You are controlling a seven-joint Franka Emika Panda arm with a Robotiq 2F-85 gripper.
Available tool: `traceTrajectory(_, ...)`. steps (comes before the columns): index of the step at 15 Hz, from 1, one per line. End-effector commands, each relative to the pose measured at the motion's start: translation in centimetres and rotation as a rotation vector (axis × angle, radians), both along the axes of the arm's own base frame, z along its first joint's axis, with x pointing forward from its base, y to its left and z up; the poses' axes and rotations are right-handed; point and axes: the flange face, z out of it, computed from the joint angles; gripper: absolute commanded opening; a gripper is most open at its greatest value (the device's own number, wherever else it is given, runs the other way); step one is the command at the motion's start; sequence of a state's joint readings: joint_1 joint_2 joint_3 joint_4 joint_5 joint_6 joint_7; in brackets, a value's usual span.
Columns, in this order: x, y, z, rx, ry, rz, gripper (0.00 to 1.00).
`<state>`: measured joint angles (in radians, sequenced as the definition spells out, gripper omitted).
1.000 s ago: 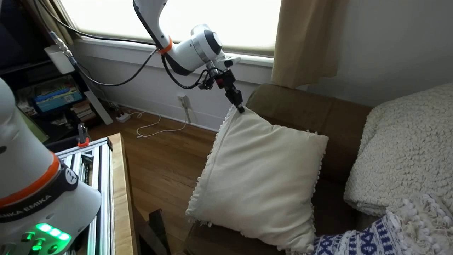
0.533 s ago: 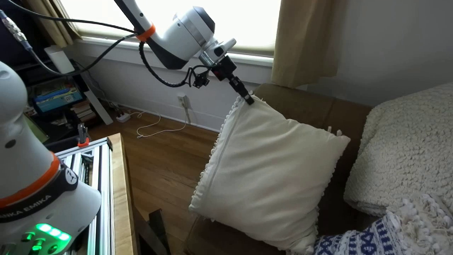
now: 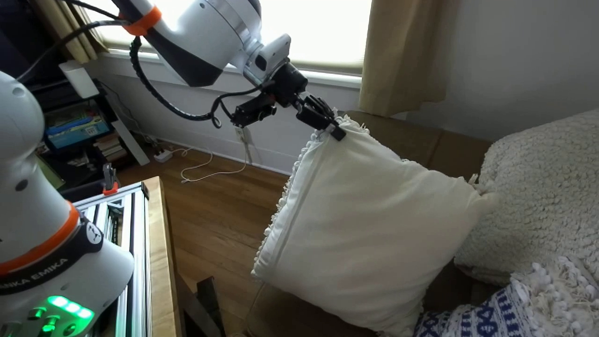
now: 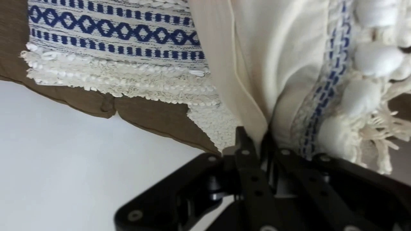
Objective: Pick the pillow at the left cushion boxing of the chair and move it forward next to the blue and white pillow
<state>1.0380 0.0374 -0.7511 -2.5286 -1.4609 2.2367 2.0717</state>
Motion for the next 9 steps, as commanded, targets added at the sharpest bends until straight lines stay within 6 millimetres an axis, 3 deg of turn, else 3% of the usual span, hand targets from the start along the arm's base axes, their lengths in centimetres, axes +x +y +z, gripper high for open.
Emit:
traceTrajectory(1,-0.6,-0.4,0.3,0.011,-0.002,-0.008,0.09)
traceTrajectory(5,-1.3,-0.7,0.6,0.034,0.0,-0.007,0.09)
traceTrajectory(6,-1.3,-0.6,0.6,0.035,0.0,-0.007,0.02)
traceTrajectory(7,-1.0,-0.3,0.7,0.029,-0.021,0.005,0.02)
traceTrajectory(9,-0.2,-0.3,2.9,0.015,-0.149,0.004,0.02)
